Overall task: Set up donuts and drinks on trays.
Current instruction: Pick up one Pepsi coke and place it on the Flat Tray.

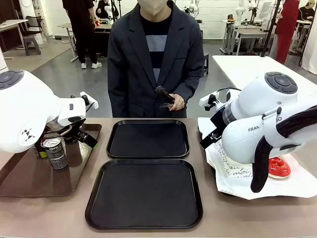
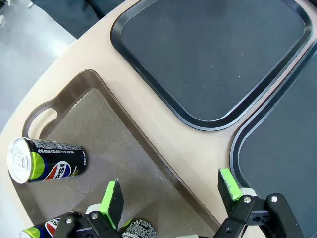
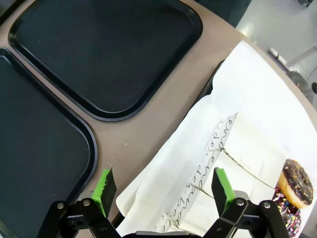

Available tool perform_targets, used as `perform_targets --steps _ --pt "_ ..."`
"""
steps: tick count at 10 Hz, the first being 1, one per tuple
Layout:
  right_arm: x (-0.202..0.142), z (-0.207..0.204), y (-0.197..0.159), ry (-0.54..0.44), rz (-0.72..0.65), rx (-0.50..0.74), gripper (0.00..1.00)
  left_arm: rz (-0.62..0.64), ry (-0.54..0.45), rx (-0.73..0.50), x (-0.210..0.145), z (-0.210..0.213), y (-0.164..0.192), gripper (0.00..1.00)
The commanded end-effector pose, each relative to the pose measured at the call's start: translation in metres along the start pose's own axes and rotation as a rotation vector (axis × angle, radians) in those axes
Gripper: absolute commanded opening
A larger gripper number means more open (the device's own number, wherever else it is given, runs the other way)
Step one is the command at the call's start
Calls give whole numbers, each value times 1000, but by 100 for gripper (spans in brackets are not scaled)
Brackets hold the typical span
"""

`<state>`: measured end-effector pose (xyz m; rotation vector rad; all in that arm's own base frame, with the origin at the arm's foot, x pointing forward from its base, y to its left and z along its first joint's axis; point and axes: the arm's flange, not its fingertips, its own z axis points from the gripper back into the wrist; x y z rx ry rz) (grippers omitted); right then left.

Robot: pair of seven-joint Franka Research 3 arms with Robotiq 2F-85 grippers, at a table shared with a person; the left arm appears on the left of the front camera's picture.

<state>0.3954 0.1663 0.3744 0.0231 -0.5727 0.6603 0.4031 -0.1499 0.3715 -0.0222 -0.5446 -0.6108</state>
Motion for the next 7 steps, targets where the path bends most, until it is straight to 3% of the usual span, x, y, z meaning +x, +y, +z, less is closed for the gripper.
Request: perform_targets --steps 1,7 --pt "0 0 0 0 0 0 100 0 0 0 0 0 0 100" --pt "0 0 0 0 0 0 100 0 0 0 0 0 0 100"
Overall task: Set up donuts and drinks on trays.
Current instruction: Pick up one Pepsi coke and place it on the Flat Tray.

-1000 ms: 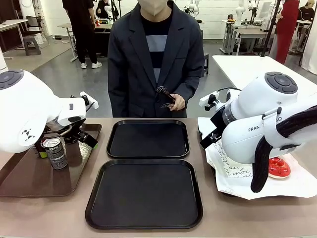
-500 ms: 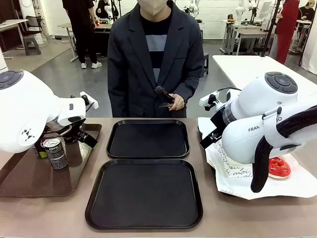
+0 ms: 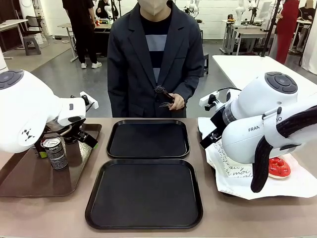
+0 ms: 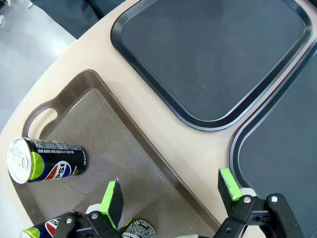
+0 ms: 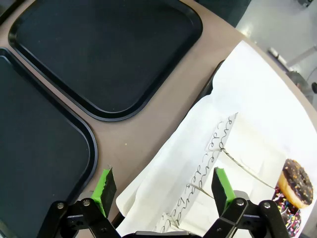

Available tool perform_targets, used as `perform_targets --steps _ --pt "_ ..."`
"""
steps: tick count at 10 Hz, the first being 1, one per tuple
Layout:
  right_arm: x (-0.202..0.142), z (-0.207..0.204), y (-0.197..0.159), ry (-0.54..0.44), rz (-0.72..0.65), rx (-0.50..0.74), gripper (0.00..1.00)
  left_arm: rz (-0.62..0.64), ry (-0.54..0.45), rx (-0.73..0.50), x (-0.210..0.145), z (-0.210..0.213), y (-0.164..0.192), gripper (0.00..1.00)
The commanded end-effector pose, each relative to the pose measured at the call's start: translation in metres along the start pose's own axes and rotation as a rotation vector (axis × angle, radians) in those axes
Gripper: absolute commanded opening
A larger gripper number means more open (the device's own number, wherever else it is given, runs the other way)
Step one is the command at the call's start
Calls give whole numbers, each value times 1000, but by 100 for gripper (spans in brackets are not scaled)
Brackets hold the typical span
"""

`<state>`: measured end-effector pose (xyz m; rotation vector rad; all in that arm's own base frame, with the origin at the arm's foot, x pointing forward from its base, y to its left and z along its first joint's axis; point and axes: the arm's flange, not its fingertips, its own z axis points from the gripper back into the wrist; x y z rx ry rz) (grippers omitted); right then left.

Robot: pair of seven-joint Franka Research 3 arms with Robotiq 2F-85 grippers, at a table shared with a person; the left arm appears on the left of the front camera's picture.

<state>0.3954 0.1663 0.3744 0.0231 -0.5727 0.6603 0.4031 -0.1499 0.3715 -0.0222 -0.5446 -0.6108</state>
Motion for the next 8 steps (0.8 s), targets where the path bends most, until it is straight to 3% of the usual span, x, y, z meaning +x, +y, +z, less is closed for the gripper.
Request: perform_targets --steps 1,4,8 --pt "-5 18 4 -4 1 -2 100 -7 24 -8 -3 20 -4 100" --pt "-47 84 22 59 39 51 100 -20 116 -107 -45 102 -12 100" --pt "-111 131 48 224 160 109 100 -69 177 -178 -99 155 -30 100"
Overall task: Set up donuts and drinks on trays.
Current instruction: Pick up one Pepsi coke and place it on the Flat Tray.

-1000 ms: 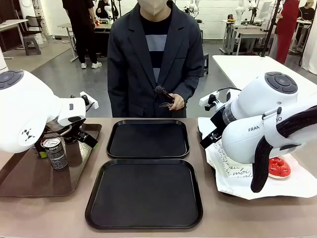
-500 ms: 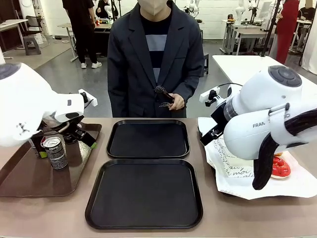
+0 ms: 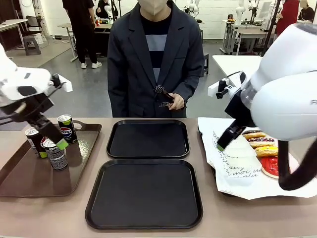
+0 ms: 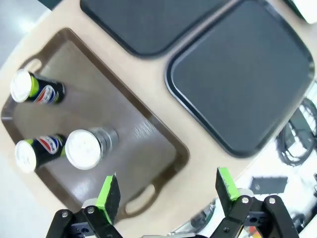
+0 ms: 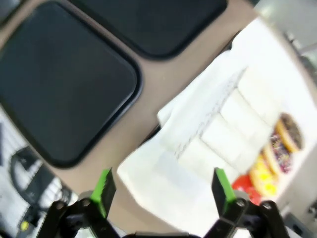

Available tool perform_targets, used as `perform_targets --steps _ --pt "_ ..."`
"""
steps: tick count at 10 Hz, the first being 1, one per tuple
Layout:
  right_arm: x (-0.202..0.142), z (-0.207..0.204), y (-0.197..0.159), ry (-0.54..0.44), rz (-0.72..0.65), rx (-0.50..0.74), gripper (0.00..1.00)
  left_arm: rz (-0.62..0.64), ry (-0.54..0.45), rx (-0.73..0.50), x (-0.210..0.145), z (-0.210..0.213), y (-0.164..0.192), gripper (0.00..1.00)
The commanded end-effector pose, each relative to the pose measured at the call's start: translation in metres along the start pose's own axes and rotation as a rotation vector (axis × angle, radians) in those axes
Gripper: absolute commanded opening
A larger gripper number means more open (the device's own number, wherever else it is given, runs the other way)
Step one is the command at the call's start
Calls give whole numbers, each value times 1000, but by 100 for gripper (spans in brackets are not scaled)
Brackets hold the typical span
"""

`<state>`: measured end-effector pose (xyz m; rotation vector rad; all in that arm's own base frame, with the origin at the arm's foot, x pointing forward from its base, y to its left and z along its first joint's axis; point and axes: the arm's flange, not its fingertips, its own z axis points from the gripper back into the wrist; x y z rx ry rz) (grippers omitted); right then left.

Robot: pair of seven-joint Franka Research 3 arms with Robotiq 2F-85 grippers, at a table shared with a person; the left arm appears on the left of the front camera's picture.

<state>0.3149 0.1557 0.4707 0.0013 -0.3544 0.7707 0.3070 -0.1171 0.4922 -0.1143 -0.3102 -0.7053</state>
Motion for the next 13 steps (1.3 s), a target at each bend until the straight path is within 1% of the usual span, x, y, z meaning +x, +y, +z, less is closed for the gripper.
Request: perform_targets --steps 1,2,3,4,6,7,8,9,10,11,12,13 --pt "-111 -17 38 45 82 27 100 -11 3 9 -86 -17 -32 100" --pt "-115 -22 36 52 80 23 100 -1 1 21 -94 -19 -34 100" --pt "-105 -30 19 9 24 -142 100 -8 -18 164 -88 -31 -26 100" --pt "-18 21 9 65 47 24 100 -11 13 -6 -17 27 -12 100" --pt "-18 21 9 65 47 24 100 -11 13 -6 -17 27 -12 100" --pt "-20 26 4 62 49 -14 100 -11 13 -6 -17 27 -12 100" --pt "-27 30 -21 -34 -90 188 100 -10 14 26 -17 30 -12 100" --pt "-39 32 -48 -102 -219 396 100 130 -93 -236 -23 39 13 100" --pt "-53 28 -75 -145 -325 520 100 221 -138 -398 -30 41 37 100" --pt "-66 20 -100 -191 -418 619 100 289 -157 -530 -38 36 56 100" --pt "-81 7 -127 -225 -514 727 100 367 -187 -698 -48 23 83 100" --pt "-93 -3 -147 -247 -578 787 100 424 -219 -837 -58 13 106 100"
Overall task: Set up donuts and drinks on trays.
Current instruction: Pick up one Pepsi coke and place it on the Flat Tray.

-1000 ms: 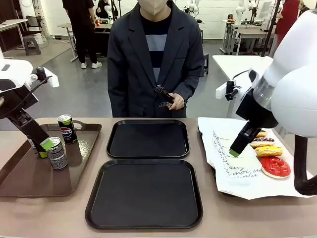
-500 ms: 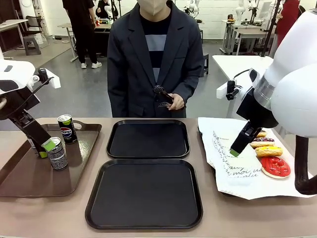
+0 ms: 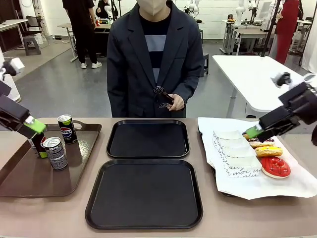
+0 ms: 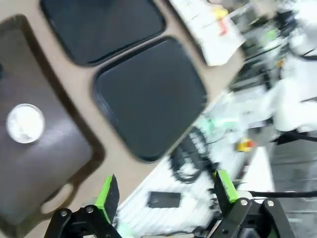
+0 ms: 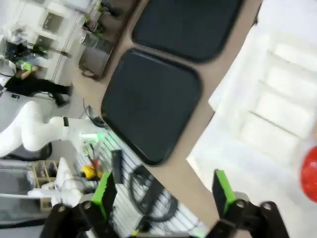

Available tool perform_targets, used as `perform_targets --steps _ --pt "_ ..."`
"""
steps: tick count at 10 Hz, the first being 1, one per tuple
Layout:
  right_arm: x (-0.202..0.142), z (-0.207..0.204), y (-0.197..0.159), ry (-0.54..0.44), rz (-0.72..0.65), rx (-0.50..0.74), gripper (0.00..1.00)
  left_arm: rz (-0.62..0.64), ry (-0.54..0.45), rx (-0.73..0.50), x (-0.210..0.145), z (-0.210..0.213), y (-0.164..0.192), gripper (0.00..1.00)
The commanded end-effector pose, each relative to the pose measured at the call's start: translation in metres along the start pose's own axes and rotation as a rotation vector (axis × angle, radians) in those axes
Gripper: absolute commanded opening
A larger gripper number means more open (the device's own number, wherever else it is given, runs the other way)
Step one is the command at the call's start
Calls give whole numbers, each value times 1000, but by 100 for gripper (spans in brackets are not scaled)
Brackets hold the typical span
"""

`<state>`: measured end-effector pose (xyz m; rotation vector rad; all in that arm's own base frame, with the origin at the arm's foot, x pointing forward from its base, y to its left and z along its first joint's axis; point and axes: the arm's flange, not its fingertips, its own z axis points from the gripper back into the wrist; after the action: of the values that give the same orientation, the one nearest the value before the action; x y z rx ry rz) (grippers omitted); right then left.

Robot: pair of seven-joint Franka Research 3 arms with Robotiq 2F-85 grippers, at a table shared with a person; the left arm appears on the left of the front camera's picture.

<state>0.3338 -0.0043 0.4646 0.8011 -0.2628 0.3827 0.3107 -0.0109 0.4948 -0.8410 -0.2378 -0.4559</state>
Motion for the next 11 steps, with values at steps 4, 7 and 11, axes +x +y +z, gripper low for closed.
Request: perform_targets --steps 4,7,11 --pt "-21 75 -101 -234 -324 196 100 275 -201 -326 -27 58 94 100" --pt "-64 122 -144 -313 -412 235 100 383 -281 -296 -59 95 127 100" --pt "-120 162 -168 -414 -502 230 100 475 -390 -254 -101 133 148 100"
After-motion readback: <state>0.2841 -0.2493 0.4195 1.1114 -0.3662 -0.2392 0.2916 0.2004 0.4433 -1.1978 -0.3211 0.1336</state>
